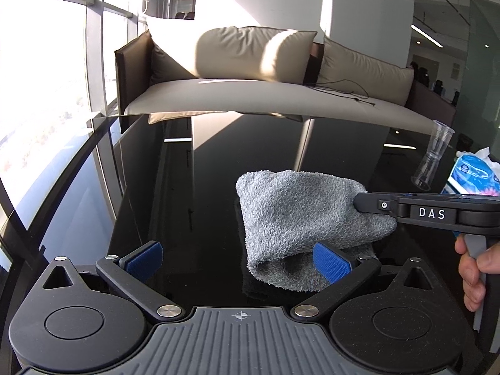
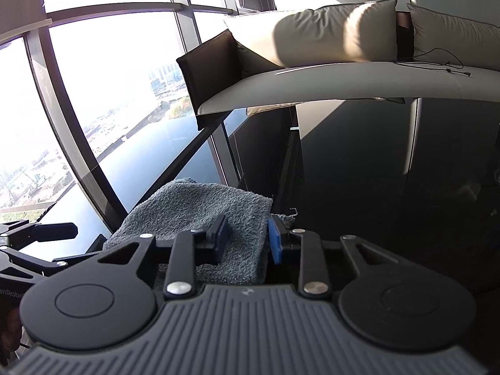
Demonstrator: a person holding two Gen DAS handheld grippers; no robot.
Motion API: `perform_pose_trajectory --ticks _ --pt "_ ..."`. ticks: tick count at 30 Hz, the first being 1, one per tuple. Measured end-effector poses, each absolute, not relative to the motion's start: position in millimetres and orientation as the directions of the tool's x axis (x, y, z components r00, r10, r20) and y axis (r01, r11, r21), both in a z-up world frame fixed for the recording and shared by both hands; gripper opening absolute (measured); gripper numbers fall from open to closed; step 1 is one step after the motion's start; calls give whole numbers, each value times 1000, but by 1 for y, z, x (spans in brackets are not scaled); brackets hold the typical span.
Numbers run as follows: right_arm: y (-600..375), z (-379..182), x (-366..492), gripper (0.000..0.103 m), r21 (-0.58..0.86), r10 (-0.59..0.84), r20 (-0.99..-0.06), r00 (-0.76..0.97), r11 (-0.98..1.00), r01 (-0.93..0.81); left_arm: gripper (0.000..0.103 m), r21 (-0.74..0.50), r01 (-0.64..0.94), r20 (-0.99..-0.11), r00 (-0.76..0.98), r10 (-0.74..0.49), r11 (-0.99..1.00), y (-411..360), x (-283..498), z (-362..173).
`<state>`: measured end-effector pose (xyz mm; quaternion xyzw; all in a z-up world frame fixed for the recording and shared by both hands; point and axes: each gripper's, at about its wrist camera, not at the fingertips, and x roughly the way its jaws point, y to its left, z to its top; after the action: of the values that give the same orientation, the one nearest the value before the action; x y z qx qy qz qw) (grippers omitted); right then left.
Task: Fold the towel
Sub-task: 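Move the right tool to the grey towel edge and close on it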
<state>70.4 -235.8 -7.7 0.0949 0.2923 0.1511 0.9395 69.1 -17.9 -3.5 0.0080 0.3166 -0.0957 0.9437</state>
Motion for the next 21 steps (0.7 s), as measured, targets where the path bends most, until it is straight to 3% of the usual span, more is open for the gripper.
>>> perform_pose_trajectory --ticks 6,10,15,17,19,21 --pt "-236 3 68 5 298 375 -447 812 918 -261 97 -46 200 -594 782 -188 979 -19 75 -3" --pt "-237 22 54 5 334 500 -331 800 855 -396 96 -45 227 -587 782 -210 973 -20 75 -2" --pt "-238 35 44 5 433 694 -257 673 705 -561 95 -63 268 -582 773 -254 961 -19 70 1" --pt "-232 38 42 5 452 734 -261 627 667 -592 92 -66 281 -579 771 -267 957 -18 68 1" --pt "-225 43 38 5 462 770 -246 589 627 -627 82 -57 306 -580 765 -281 950 -21 67 1" --pt "-220 46 35 5 468 789 -239 566 604 -645 81 -42 322 -579 764 -285 946 -24 65 0"
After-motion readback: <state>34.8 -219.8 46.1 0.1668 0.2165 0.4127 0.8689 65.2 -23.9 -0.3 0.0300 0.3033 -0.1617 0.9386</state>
